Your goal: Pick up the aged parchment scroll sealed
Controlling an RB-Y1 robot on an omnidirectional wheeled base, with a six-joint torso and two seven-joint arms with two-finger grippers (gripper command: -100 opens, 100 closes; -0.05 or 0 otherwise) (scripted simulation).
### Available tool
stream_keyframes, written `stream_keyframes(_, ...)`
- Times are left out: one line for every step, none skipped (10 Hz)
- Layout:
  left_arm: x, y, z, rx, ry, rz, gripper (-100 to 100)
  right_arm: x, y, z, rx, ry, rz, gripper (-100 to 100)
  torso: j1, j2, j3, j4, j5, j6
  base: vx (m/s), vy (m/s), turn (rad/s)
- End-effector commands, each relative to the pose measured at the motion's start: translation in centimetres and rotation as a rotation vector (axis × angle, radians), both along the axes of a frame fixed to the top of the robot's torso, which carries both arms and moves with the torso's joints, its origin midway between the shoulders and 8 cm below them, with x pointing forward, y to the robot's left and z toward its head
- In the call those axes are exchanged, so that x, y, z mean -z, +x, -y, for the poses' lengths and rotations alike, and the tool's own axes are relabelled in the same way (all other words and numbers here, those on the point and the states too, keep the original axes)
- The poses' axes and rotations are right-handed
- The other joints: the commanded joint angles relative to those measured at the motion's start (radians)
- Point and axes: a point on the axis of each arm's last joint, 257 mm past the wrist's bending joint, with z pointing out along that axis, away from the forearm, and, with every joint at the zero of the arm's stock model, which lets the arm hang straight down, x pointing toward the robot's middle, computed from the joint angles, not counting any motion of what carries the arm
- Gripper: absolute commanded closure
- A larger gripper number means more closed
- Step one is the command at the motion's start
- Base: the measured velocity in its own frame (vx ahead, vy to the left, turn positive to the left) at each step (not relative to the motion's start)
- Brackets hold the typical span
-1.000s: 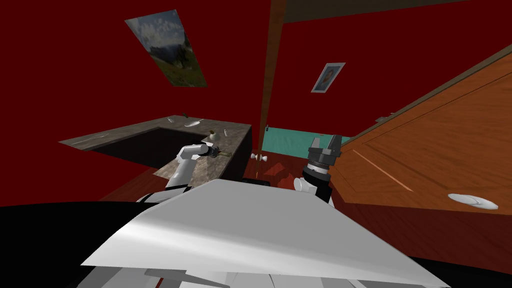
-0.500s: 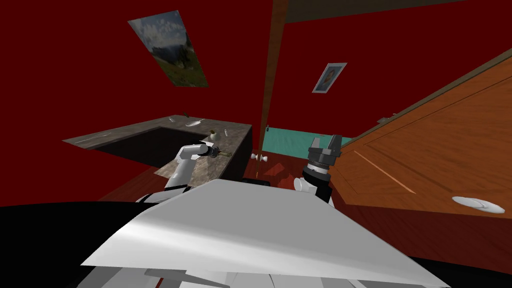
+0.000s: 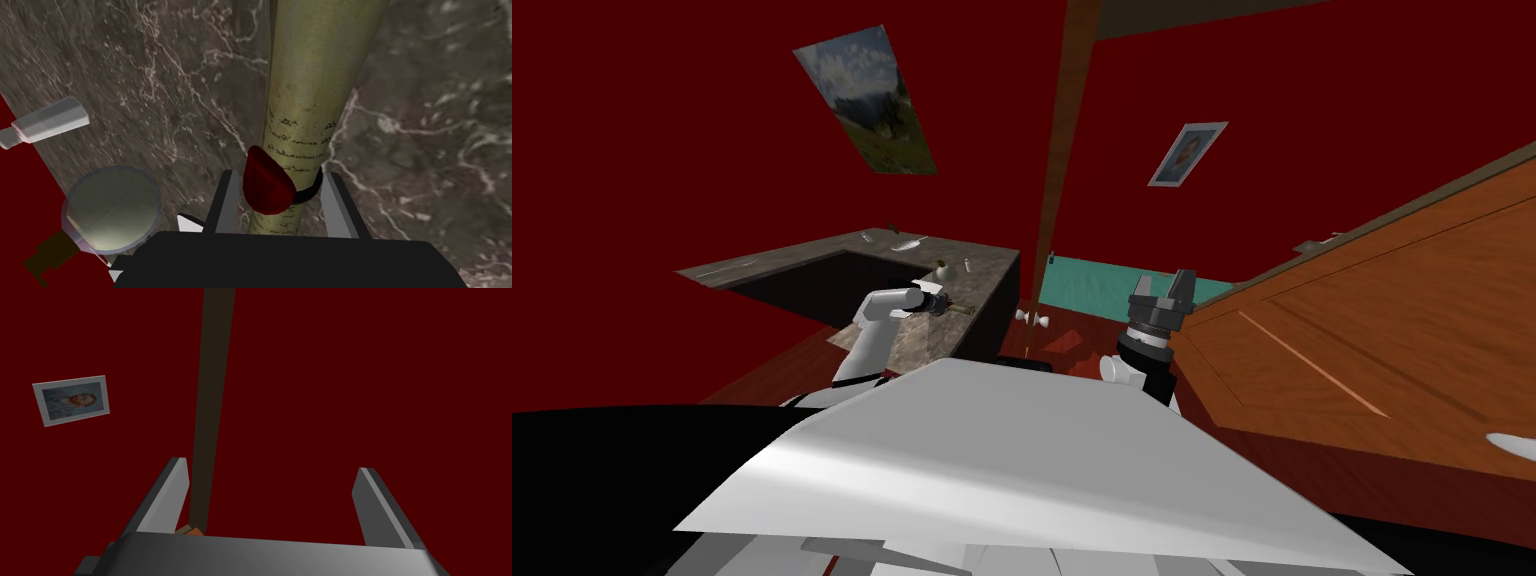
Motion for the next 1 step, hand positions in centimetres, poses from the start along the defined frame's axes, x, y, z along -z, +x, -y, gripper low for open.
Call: stream_keyframes(0.00, 0.00, 0.00, 0.000, 0.000, 0.000, 0, 0.00, 0.00, 0.00, 0.000, 0.000, 0.000, 0, 0.000, 0.000, 0.000, 0.000, 0.000, 0.000, 0.000, 0.000, 0.000)
